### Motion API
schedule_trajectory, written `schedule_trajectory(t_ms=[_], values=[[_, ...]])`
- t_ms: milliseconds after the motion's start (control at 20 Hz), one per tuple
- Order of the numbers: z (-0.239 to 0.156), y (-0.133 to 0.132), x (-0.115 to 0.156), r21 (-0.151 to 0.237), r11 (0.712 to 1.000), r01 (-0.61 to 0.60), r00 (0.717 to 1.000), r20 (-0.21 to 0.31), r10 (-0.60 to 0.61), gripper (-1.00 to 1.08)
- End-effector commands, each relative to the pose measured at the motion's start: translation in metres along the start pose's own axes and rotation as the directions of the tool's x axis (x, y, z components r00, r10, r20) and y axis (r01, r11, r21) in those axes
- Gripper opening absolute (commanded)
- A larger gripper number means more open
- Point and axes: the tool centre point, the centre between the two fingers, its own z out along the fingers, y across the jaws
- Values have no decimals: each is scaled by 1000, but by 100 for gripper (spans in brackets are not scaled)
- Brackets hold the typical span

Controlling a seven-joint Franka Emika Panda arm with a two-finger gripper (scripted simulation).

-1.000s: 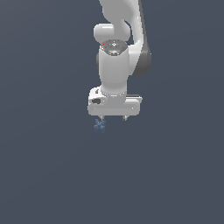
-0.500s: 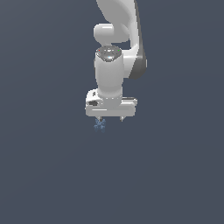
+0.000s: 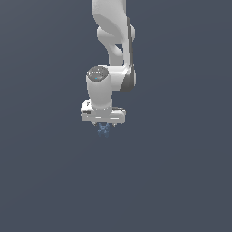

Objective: Pick up the object and move it to a goal position.

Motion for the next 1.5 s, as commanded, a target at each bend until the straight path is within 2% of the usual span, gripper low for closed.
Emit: schedule_trajectory(t_ms=[0, 450, 900, 1150, 1200, 1450], values=[[11, 8, -8, -2, 1000, -9, 1000, 8, 9, 100], [20, 12, -12, -3, 1000, -14, 1000, 13, 14, 100], [59, 13, -14, -3, 1000, -14, 1000, 13, 14, 100], [66, 13, -13, -3, 1000, -14, 1000, 13, 14, 100], [66, 13, -13, -3, 1000, -14, 1000, 13, 14, -100], [66, 13, -13, -3, 1000, -14, 1000, 13, 14, -100]])
